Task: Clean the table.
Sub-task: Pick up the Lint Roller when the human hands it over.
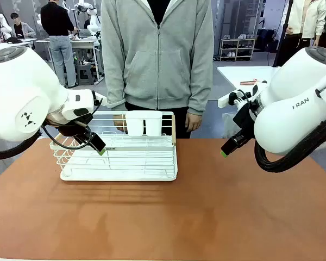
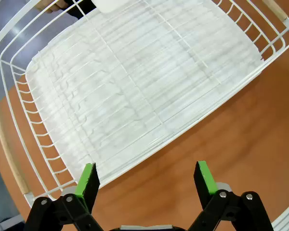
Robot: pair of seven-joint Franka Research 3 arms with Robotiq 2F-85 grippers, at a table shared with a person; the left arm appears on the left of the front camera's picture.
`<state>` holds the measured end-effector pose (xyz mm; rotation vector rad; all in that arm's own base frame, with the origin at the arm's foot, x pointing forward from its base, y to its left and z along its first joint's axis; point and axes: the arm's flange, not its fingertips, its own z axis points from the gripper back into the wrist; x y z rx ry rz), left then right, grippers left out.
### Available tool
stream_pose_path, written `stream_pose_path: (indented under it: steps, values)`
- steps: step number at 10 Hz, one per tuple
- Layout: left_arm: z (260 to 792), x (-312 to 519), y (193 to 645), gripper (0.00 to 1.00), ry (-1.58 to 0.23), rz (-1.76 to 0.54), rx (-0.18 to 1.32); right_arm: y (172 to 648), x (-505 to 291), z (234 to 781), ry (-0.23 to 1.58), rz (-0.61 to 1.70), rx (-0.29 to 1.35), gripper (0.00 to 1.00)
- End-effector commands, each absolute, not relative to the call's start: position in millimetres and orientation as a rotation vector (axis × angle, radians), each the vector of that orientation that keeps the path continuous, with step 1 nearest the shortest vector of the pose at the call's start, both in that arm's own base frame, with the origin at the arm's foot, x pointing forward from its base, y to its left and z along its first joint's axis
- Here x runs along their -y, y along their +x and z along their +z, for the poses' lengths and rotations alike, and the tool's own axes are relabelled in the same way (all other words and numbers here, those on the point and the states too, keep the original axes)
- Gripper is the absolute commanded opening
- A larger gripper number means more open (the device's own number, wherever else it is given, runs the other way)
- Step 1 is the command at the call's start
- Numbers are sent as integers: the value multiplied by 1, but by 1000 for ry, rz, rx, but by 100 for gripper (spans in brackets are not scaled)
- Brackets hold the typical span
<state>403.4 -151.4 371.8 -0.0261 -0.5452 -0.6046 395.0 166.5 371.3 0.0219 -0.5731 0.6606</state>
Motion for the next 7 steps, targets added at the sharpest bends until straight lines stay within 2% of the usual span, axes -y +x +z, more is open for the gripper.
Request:
stream_pose_path:
  steps: [1,7]
  values:
    - [372,152,403,100,-26,-605,545,395,-167,371,22,661,573,100]
    - [372,152,403,100,-26,-605,545,395,-167,371,22,661,573,100]
